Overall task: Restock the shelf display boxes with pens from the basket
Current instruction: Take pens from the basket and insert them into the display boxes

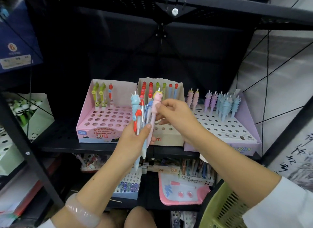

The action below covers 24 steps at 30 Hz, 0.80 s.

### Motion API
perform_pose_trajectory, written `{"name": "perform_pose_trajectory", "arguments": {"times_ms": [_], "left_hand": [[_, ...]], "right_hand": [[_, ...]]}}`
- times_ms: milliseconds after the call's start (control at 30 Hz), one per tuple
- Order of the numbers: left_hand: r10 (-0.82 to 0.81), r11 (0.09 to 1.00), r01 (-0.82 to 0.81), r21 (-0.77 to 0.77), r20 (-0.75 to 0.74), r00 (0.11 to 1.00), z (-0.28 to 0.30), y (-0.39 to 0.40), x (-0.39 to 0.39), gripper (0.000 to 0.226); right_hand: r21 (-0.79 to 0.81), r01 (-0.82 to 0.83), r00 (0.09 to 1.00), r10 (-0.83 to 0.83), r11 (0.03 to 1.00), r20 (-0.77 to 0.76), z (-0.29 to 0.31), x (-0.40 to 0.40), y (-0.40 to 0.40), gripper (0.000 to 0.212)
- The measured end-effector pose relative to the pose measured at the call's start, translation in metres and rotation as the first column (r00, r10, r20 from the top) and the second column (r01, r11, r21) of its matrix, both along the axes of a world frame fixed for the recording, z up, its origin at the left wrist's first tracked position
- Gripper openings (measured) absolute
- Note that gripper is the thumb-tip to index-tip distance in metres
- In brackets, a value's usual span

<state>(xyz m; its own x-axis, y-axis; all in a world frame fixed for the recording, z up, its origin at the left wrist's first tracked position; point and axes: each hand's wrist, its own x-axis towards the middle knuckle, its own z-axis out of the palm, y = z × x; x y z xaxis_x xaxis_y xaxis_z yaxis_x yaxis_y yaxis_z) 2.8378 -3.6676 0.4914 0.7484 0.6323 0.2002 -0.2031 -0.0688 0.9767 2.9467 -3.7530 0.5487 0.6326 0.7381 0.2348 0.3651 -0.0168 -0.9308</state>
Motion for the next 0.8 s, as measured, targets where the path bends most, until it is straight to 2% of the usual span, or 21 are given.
{"name": "perform_pose_trajectory", "arguments": {"times_ms": [133,200,300,400,600,800], "left_hand": [[-0.037,0.997,0.036,-0.066,-0.025,0.999,0.004,-0.013,0.016,0.01],[-0.036,0.997,0.033,-0.072,-0.038,0.999,0.003,-0.017,0.023,0.01],[-0.042,0.998,0.038,-0.051,-0.068,0.997,0.002,-0.021,0.033,0.009],[-0.043,0.998,0.039,-0.051,-0.068,0.997,0.005,-0.025,0.044,0.009],[-0.046,0.993,0.042,-0.108,-0.034,0.998,0.012,-0.027,0.059,0.015],[-0.059,0.993,0.054,-0.108,-0.038,0.998,0.008,-0.024,0.06,0.018]], "right_hand": [[0.139,0.143,0.975,-0.116,0.98,-0.192,0.009,0.034,-0.019,0.016],[0.193,0.284,0.948,-0.246,0.939,-0.201,0.014,0.06,-0.031,0.016],[0.187,0.504,0.853,-0.52,0.843,0.041,0.016,0.104,-0.047,0.022],[0.158,0.632,0.699,-0.646,0.759,0.306,0.013,0.14,-0.052,0.024],[0.051,0.675,0.59,-0.58,0.736,0.561,-0.01,0.17,-0.041,0.021],[-0.028,0.686,0.585,-0.528,0.727,0.615,-0.007,0.182,-0.039,0.024]]}}
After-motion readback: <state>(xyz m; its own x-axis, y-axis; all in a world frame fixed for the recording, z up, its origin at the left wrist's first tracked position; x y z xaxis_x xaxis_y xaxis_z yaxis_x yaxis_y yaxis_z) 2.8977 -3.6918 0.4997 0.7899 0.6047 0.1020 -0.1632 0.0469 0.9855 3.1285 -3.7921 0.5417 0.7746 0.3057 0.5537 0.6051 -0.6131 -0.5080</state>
